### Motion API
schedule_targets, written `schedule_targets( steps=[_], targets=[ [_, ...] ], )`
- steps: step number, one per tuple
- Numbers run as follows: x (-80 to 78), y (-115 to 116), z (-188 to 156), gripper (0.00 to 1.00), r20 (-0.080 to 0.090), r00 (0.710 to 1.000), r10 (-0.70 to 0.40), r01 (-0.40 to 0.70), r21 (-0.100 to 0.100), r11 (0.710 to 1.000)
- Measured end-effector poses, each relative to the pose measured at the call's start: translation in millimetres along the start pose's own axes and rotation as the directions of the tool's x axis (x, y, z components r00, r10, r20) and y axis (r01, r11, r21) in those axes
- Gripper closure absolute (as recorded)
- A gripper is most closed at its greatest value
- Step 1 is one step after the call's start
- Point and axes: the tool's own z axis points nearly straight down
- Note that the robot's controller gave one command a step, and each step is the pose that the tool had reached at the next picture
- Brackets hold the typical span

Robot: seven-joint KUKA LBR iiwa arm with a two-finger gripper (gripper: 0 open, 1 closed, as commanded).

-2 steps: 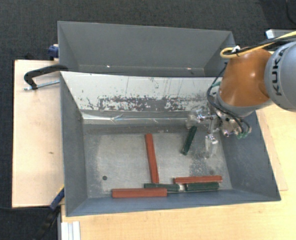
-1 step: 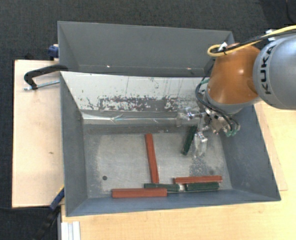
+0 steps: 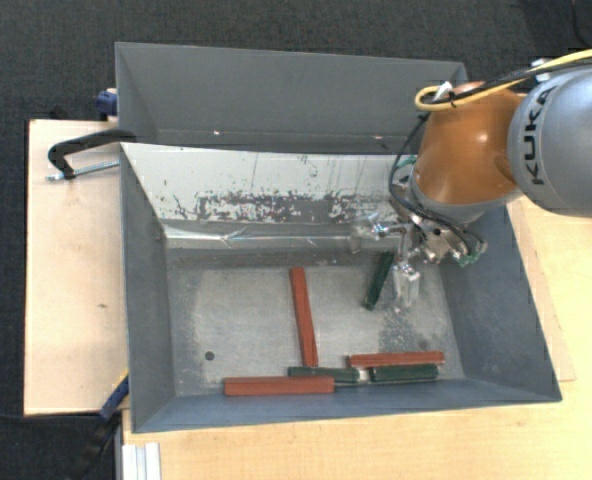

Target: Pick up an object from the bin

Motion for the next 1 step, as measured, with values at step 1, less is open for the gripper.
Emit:
schedule_targets(
  steps=[1],
  targets=[
    [6.2, -15.2, 0.1, 0.00, 0.001, 0.955, -0.297, 0.297, -0.001, 0.955]
  ],
)
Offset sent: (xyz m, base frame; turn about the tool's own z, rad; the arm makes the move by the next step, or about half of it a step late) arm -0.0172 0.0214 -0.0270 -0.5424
